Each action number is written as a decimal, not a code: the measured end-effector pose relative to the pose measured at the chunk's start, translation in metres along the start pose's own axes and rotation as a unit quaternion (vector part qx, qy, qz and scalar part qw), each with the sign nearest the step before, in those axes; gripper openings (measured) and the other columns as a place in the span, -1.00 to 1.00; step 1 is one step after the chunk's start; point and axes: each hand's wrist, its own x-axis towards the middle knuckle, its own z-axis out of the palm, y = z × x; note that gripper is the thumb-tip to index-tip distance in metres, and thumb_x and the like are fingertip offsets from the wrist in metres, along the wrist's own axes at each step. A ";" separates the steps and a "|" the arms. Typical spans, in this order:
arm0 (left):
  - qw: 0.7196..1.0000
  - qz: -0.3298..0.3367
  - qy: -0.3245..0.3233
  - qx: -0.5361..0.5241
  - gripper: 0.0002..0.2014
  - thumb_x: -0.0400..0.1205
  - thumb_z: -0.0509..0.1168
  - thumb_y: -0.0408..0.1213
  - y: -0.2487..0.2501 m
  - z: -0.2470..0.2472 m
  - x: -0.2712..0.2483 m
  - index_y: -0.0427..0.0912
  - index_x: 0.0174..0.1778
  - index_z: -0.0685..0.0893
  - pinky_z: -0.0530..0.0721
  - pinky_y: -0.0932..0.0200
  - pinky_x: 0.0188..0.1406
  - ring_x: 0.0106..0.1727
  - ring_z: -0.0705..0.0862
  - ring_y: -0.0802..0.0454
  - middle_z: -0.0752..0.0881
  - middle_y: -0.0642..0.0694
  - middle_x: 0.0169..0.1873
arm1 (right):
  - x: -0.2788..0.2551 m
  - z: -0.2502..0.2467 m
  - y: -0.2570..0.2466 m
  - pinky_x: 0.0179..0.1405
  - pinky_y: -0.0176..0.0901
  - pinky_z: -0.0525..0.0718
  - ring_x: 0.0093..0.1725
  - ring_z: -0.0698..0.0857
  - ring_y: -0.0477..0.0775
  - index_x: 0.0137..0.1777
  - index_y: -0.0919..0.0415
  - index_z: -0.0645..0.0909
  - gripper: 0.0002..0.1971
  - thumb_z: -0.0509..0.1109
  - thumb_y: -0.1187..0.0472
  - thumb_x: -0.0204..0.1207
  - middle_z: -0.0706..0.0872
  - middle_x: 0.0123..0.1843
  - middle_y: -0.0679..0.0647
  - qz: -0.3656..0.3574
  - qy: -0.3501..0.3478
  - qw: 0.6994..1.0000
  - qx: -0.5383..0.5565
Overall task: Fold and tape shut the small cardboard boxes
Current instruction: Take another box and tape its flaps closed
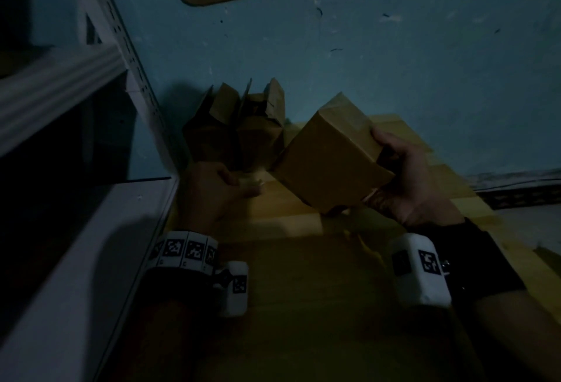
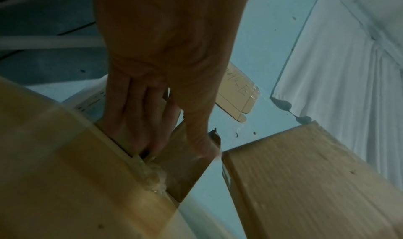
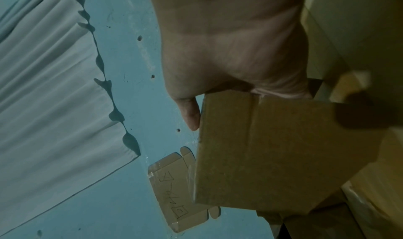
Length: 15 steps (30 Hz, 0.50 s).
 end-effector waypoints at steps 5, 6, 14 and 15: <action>0.997 0.052 -0.037 -0.032 -0.82 0.57 0.50 -0.23 -0.006 0.002 0.002 -0.26 -0.28 0.77 0.39 0.34 -0.42 -0.36 0.48 0.25 0.66 -0.04 -0.34 | 0.000 0.000 -0.001 -0.19 0.08 0.78 -0.18 0.78 0.14 0.28 0.12 0.68 -0.65 0.34 -0.07 0.65 0.77 -0.16 0.07 0.003 0.004 1.000 -0.002; 0.997 0.066 -0.022 -0.019 -0.87 0.54 0.52 -0.32 -0.007 0.002 0.002 -0.31 -0.24 0.79 0.38 0.37 -0.41 -0.35 0.46 0.28 0.65 -0.04 -0.32 | 0.000 0.000 -0.001 -0.21 0.06 0.78 -0.20 0.78 0.12 0.24 0.11 0.69 -0.68 0.33 -0.07 0.65 0.77 -0.17 0.06 0.003 0.004 1.000 -0.002; 1.000 -0.011 0.024 0.016 -0.36 0.43 0.49 0.27 -0.005 0.003 0.008 -0.37 -0.40 0.66 0.43 0.17 -0.38 -0.39 0.59 -0.04 0.68 -0.31 -0.42 | -0.001 0.001 -0.001 -0.12 0.10 0.76 -0.25 0.81 0.13 0.13 0.09 0.73 -0.72 0.33 -0.08 0.67 0.78 -0.20 0.06 -0.001 0.009 1.000 -0.018; 1.000 -0.010 0.013 -0.002 -0.34 0.58 0.35 0.24 -0.005 0.005 0.009 -0.43 -0.31 0.70 0.40 0.19 -0.40 -0.41 0.57 -0.02 0.66 -0.32 -0.42 | -0.001 0.001 -0.001 -0.19 0.08 0.78 -0.28 0.81 0.12 0.13 0.09 0.72 -0.72 0.31 -0.08 0.67 0.78 -0.22 0.05 0.000 0.006 1.000 -0.020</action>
